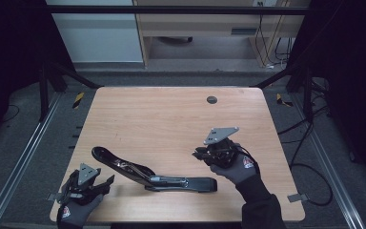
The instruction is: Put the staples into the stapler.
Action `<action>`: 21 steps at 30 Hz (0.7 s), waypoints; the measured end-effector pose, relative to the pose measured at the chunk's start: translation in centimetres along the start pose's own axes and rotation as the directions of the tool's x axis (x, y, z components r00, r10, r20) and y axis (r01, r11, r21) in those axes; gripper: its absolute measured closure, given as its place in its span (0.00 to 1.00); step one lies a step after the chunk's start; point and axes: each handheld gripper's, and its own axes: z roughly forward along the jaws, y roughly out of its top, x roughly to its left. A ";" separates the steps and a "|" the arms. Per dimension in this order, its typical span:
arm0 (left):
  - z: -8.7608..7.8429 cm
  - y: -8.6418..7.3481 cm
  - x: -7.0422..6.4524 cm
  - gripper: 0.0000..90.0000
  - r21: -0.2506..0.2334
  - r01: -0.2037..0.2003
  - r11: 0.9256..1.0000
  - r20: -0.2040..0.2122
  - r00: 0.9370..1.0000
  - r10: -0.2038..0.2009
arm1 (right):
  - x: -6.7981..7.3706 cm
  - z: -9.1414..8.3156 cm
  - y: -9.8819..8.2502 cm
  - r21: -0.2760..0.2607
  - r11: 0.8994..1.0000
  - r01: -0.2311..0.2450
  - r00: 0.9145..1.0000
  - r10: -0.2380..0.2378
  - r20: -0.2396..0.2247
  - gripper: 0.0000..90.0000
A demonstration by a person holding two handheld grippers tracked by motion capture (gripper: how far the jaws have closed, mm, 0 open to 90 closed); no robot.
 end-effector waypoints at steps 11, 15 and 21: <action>0.0 0.0 0.0 0.45 -0.002 0.000 1.000 0.003 1.000 0.000 | 0.5 1.6 1.2 0.014 0.999 0.036 0.998 -0.035 -0.051 0.87; 0.0 0.0 0.0 0.46 0.001 0.000 1.000 0.001 1.000 0.000 | 0.7 2.3 1.4 0.014 0.999 0.042 0.996 -0.041 -0.085 0.87; 0.0 0.0 0.0 0.46 0.000 0.000 1.000 0.004 1.000 0.000 | 0.9 3.2 1.6 0.025 0.998 0.060 0.992 -0.057 -0.112 0.87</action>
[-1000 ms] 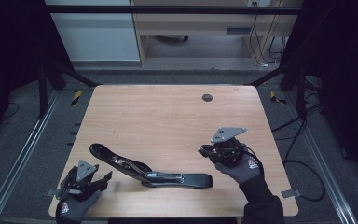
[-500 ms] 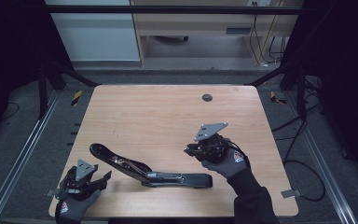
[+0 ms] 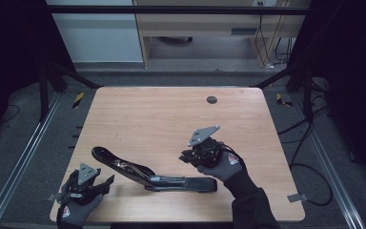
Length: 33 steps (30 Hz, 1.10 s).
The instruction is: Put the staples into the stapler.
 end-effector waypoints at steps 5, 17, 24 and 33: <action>0.0 0.0 0.0 0.46 0.000 -0.001 1.000 0.001 1.000 0.001 | 0.1 0.4 0.1 0.012 1.000 0.019 1.000 -0.019 -0.020 0.87; 0.0 0.0 0.0 0.46 0.002 -0.004 1.000 0.005 1.000 0.004 | 0.2 1.6 0.2 0.038 0.998 0.043 0.997 -0.040 -0.066 0.87; 0.0 0.0 -0.1 0.46 0.000 -0.004 1.000 0.006 1.000 0.004 | 0.5 2.1 0.0 0.050 0.997 0.061 0.994 -0.056 -0.091 0.87; 0.0 0.0 -0.1 0.46 0.000 -0.003 1.000 0.005 1.000 0.003 | 0.8 2.5 -0.2 0.054 0.995 0.088 0.989 -0.081 -0.123 0.87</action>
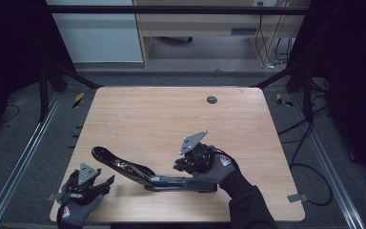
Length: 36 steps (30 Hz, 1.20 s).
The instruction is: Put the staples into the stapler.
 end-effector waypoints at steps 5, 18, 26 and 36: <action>0.0 0.0 0.0 0.46 0.000 -0.004 1.000 0.000 1.000 0.004 | 0.1 0.3 -0.2 0.011 1.000 0.003 1.000 -0.003 -0.013 0.87; -0.1 0.0 0.0 0.46 -0.001 -0.004 1.000 -0.001 1.000 0.004 | 0.0 1.0 -1.0 0.033 0.999 0.004 0.999 -0.003 -0.048 0.87; -0.1 0.0 -0.1 0.45 -0.002 -0.005 1.000 -0.001 1.000 0.005 | 0.0 1.5 -1.3 0.053 0.998 0.031 0.998 -0.029 -0.055 0.87; -0.1 0.0 -0.1 0.45 -0.003 -0.004 1.000 -0.001 1.000 0.004 | 0.2 2.2 -1.9 0.076 0.997 0.034 0.998 -0.029 -0.062 0.87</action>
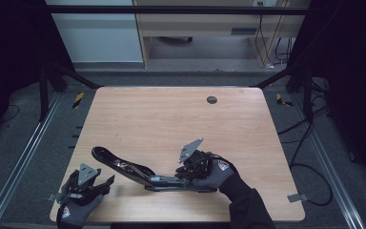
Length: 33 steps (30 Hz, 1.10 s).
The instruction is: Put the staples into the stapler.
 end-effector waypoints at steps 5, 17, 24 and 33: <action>0.0 0.0 0.0 0.45 0.000 0.001 1.000 0.000 1.000 -0.001 | 0.0 0.2 -0.1 0.003 1.000 0.005 1.000 -0.005 -0.003 0.87; 0.0 0.0 0.0 0.45 0.000 -0.002 1.000 -0.001 1.000 0.002 | 0.0 0.5 -0.2 0.017 1.000 0.010 1.000 -0.010 -0.013 0.87; 0.0 0.0 0.0 0.45 0.002 -0.001 1.000 0.000 1.000 0.001 | -0.1 0.6 -0.3 0.025 1.000 0.019 1.000 -0.018 -0.019 0.87; 0.0 0.0 0.0 0.45 0.000 -0.002 1.000 0.000 1.000 0.002 | -0.2 0.8 -0.4 0.029 0.999 0.025 0.999 -0.025 -0.026 0.87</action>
